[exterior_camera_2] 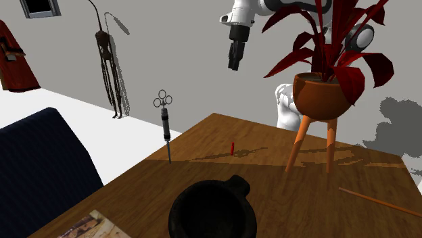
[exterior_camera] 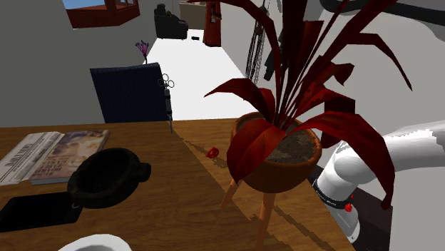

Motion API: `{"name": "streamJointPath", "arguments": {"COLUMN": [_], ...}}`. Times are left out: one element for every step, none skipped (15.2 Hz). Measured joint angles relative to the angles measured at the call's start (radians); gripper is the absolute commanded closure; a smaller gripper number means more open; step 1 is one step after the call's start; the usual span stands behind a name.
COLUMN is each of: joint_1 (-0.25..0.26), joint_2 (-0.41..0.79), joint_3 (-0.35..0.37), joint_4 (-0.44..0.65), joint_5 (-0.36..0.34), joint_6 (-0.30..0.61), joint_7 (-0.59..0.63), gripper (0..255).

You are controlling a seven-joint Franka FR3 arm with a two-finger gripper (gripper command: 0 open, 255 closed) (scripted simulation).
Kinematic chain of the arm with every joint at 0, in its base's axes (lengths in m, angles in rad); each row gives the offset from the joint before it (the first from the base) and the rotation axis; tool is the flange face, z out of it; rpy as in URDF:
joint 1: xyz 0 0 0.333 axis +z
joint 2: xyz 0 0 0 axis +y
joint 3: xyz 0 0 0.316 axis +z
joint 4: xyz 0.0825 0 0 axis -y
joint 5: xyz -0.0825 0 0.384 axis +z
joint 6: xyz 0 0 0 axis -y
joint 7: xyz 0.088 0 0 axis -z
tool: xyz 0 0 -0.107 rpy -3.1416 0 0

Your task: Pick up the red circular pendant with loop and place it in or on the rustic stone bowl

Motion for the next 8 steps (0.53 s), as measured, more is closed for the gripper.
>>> {"name": "streamJointPath", "arguments": {"joint_1": [0.0,0.003,0.007,0.014,0.02,0.027,0.033,0.04], "joint_2": [0.0,0.003,0.007,0.007,0.024,0.029,0.041,0.051], "joint_3": [0.0,0.005,0.01,0.022,0.034,0.045,0.053,0.061], "joint_4": [0.0,-0.012,-0.021,-0.044,-0.052,-0.071,-0.087,-0.102], "joint_5": [0.0,0.007,0.017,0.032,0.047,0.062,0.077,0.09], "joint_6": [0.0,0.012,0.022,0.04,0.061,0.081,0.103,0.124], "joint_7": [0.0,0.004,0.01,0.021,0.032,0.041,0.048,0.053], "gripper": [0,0,0,0,0,0,0,0]}}
